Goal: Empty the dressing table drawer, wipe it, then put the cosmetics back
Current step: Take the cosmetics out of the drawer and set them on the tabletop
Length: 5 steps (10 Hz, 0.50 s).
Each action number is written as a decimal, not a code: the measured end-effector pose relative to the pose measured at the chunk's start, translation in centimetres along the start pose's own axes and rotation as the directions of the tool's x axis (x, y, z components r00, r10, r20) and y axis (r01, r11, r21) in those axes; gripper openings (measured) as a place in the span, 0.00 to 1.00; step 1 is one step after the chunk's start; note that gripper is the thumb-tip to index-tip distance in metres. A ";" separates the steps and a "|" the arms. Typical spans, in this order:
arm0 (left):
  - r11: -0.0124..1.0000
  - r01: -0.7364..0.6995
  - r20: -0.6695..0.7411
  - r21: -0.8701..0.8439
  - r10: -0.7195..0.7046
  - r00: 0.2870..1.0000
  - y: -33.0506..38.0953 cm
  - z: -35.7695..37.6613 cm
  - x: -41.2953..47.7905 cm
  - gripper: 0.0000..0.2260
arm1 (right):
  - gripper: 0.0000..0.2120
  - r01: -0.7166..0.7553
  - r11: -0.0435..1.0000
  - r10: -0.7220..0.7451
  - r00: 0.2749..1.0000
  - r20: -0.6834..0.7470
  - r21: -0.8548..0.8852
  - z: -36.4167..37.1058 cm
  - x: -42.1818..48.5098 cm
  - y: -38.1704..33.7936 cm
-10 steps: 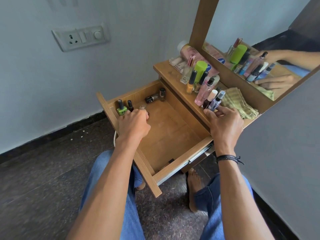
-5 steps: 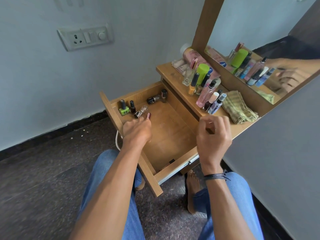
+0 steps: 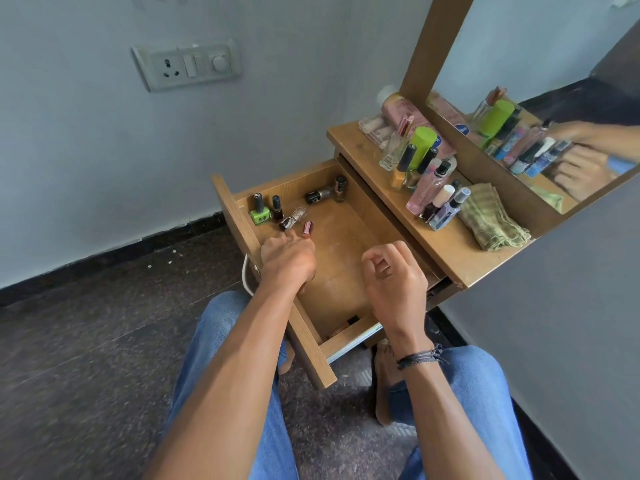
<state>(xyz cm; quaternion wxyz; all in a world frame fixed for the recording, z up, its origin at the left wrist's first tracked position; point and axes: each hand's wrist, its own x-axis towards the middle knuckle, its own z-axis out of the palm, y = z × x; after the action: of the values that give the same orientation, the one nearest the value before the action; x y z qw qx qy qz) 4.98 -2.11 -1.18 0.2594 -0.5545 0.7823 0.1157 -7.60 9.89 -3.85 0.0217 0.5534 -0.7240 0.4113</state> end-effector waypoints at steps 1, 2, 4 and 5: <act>0.997 -0.012 -0.071 -0.071 0.007 0.997 0.0 0.4 0.1 0.23 | 0.06 0.003 1.000 -0.003 1.000 0.011 -0.007 -0.1 -0.1 -0.1; 0.949 -0.089 -0.126 -0.302 0.053 0.991 -0.6 0.1 0.0 0.17 | 0.07 -0.009 1.000 0.009 1.000 0.012 0.007 -0.4 0.0 -0.1; 0.317 -0.182 -0.074 -0.931 0.324 0.943 -2.3 -1.8 -1.1 0.22 | 0.12 -0.141 0.969 0.114 0.984 0.137 0.202 -1.8 1.2 -0.3; 0.180 -0.195 -0.108 -0.964 0.403 0.909 -2.6 -2.0 -1.8 0.23 | 0.17 -0.159 0.950 0.091 0.964 0.248 0.269 -2.2 1.4 -0.3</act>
<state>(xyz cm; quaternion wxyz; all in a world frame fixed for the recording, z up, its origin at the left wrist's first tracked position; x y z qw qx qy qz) 7.30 -2.55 1.74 -0.0957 -0.4185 0.6130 0.6632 -8.83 10.18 -1.58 -0.1700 0.5477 -0.6881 0.4446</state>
